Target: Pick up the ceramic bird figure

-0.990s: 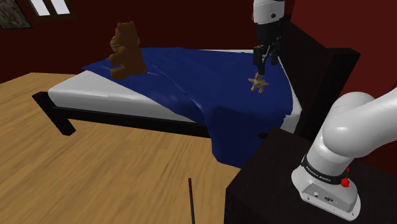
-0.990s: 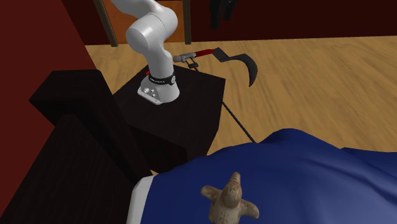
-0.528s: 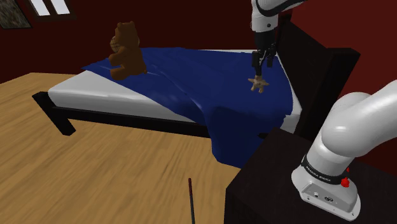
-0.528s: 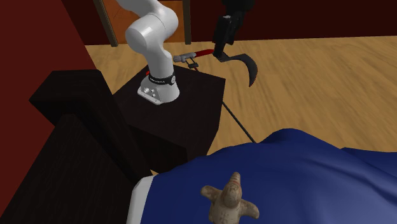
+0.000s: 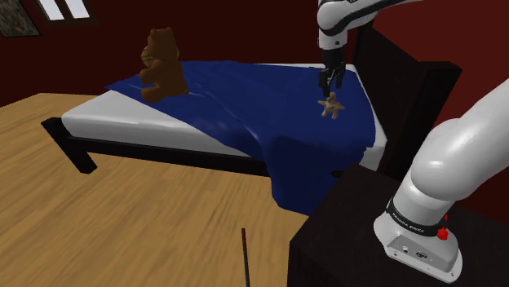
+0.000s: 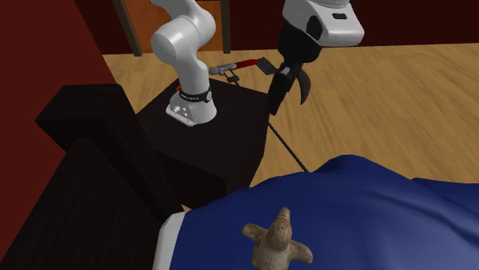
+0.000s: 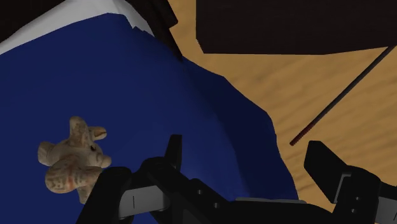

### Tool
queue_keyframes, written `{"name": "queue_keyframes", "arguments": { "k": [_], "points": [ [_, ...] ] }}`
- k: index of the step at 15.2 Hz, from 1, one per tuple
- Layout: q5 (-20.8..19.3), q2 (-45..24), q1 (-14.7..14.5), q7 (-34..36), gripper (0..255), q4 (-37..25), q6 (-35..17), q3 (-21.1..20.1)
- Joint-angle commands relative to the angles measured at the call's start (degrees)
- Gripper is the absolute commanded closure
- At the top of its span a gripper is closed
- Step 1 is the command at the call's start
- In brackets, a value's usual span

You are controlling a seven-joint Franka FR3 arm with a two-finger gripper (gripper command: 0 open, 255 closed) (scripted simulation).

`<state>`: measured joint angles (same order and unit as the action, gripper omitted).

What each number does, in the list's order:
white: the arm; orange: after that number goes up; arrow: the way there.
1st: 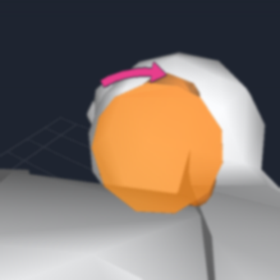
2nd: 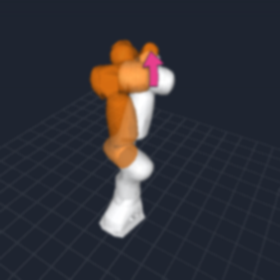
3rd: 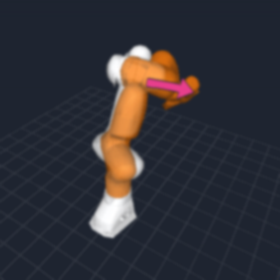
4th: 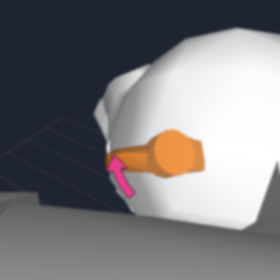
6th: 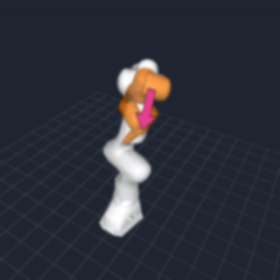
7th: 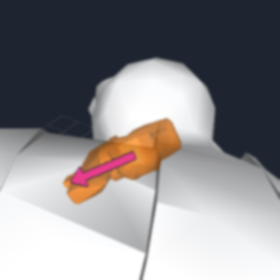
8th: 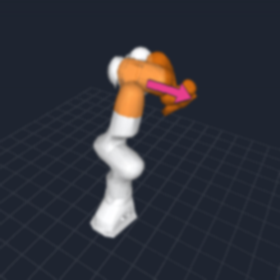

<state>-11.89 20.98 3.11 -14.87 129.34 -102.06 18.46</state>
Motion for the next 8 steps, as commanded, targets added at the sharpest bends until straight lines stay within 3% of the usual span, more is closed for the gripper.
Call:
{"name": "queue_keyframes", "arguments": {
  "k": [1, 8],
  "points": [
    [0.3, -3.8, 0.4, -2.8, 0, -1.7, -2.4, 2.1],
    [5.1, -19.0, 1.7, -12.7, 0, -10.7, -8.6, 7.5]
  ]
}}
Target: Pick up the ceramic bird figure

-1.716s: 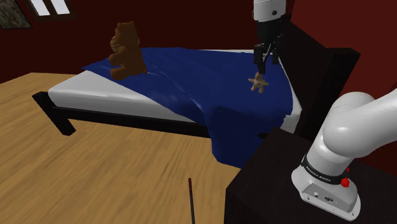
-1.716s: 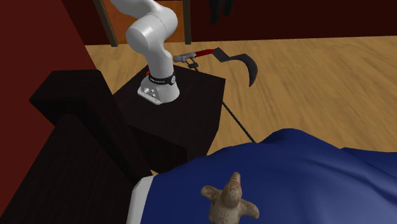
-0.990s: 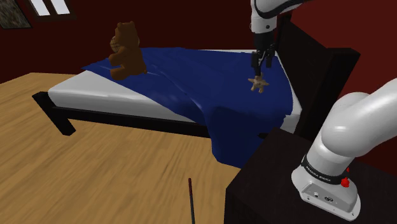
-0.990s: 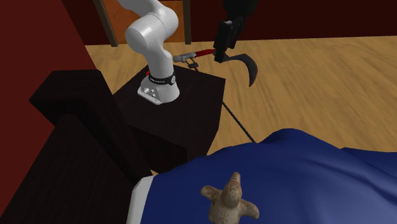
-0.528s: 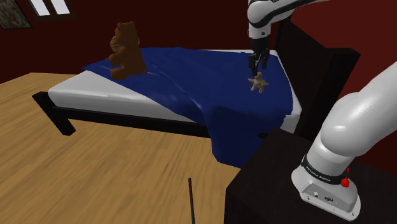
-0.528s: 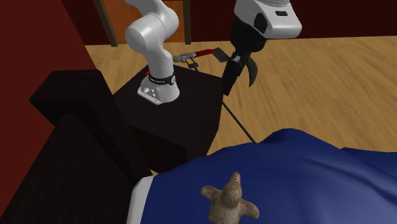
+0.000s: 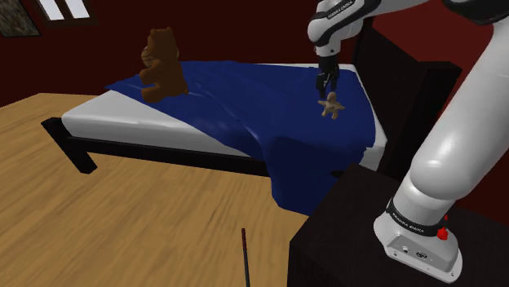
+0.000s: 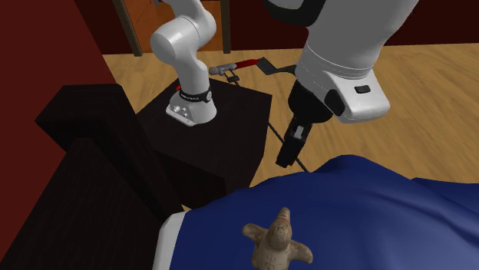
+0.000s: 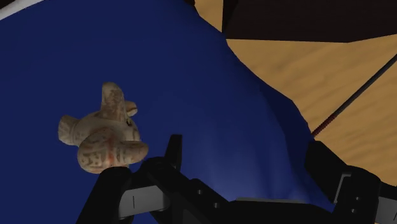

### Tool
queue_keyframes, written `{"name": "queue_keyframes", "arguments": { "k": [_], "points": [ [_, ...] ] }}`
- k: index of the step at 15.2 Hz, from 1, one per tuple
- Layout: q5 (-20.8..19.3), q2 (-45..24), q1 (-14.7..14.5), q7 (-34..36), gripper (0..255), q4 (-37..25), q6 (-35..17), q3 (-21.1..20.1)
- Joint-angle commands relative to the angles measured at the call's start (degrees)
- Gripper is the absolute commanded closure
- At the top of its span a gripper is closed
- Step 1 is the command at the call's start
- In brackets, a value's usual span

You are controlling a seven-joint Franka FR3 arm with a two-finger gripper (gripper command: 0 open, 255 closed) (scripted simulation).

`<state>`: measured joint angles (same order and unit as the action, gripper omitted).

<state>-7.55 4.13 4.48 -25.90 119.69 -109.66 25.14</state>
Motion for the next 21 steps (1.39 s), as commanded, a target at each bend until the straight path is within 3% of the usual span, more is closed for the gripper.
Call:
{"name": "queue_keyframes", "arguments": {
  "k": [1, 6, 14, 21],
  "points": [
    [1.9, -4.4, 0.8, -3.2, 0, -2.7, -1.6, 1.3],
    [7.9, -16.4, 3.8, -10.5, 0, -11.9, -3.3, 2.5],
    [16.2, -35.4, 11.7, -18.8, 0, -31.4, -1.3, 0.6],
    [17.1, -37.6, 12.0, -19.1, 0, -29.3, -5.6, 0.0]
  ]
}}
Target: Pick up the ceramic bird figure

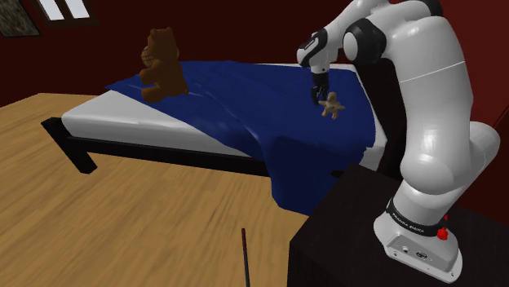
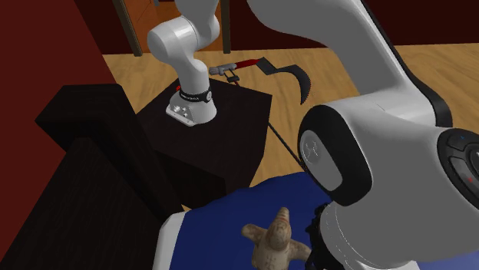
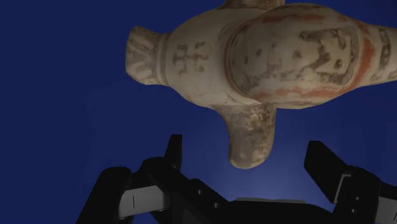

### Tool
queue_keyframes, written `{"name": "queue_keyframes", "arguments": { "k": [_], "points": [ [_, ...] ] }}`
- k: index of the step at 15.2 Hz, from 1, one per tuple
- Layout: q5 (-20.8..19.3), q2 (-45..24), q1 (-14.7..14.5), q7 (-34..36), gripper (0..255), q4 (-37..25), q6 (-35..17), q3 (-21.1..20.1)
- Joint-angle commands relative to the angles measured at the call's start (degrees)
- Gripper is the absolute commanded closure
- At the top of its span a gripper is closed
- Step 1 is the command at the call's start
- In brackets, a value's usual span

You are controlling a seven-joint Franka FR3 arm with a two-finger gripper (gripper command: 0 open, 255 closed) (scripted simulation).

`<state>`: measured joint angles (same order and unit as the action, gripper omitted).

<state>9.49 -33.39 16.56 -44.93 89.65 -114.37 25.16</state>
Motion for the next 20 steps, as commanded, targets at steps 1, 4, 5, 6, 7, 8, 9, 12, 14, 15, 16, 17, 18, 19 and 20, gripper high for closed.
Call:
{"name": "queue_keyframes", "arguments": {
  "k": [1, 4, 5, 6, 7, 8, 9, 12, 14, 15, 16, 17, 18, 19, 20],
  "points": [
    [0.2, -0.3, 0.0, -0.1, 0, 0.9, -1.2, -0.1],
    [0.1, -0.2, 0.0, -0.1, 255, 0.9, -1.1, -0.1],
    [0.1, -0.2, 0.0, -0.1, 255, 1.0, -1.2, -0.1],
    [0.1, -0.2, 0.0, -0.1, 255, 1.0, -1.2, -0.1],
    [0.1, -0.2, 0.0, -0.1, 255, 1.0, -1.2, -0.1],
    [0.1, -0.2, 0.0, -0.1, 255, 1.0, -1.2, -0.1],
    [0.1, -0.2, 0.0, -0.1, 255, 1.0, -1.2, -0.1],
    [0.2, -0.3, 0.0, -0.1, 255, 0.9, -1.2, -0.1],
    [-0.1, 0.4, -0.1, 0.0, 255, 0.4, 0.0, 0.1],
    [-0.3, 0.8, -0.2, 0.1, 255, 0.1, 0.6, 0.2],
    [-0.4, 1.1, -0.2, 0.1, 255, -0.2, 1.2, 0.3],
    [-0.5, 1.4, -0.2, 0.1, 255, -0.5, 1.8, 0.4],
    [-0.7, 1.7, -0.3, 0.2, 255, -0.8, 2.4, 0.4],
    [-0.8, 2.0, -0.3, 0.2, 255, -1.2, 3.0, 0.5],
    [-0.9, 2.3, -0.3, 0.3, 255, -1.5, 3.6, 0.6]
  ]
}}
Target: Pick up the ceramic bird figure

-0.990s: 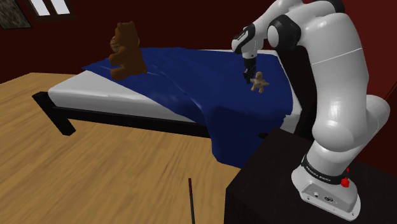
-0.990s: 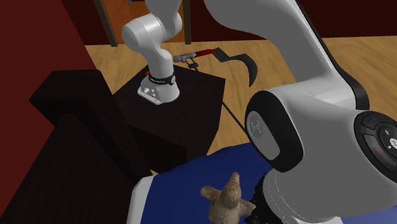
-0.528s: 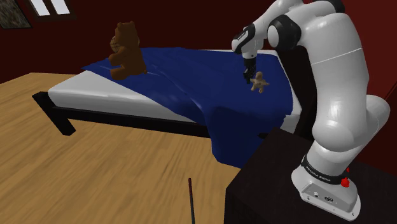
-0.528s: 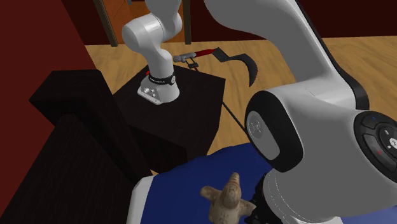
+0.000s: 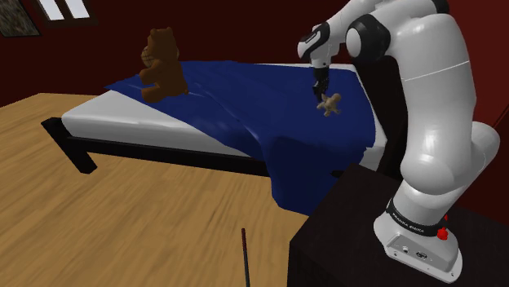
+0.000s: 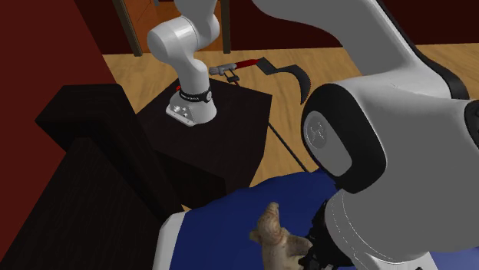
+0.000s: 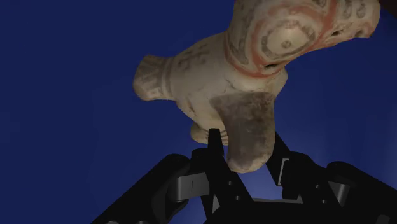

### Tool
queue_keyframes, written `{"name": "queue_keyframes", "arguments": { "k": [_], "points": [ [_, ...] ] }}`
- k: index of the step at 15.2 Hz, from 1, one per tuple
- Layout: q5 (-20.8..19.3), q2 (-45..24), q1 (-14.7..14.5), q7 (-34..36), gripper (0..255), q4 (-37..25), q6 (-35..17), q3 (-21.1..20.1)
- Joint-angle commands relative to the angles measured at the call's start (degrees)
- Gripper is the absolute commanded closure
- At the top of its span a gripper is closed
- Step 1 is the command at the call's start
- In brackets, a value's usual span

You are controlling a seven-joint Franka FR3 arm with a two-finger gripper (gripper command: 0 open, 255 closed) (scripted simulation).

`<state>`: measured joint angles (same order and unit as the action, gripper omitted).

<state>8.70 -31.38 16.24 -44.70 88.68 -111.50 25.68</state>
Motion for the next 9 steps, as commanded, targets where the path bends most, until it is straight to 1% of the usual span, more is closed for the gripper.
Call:
{"name": "queue_keyframes", "arguments": {
  "k": [1, 7, 9],
  "points": [
    [-0.2, 0.6, 0.0, 0.1, 255, -0.9, 1.4, 0.2],
    [-0.9, 2.0, -0.1, 0.2, 255, -3.5, 5.3, 0.6],
    [-0.9, 2.0, -0.1, 0.2, 255, -3.5, 5.4, 0.6]
  ]
}}
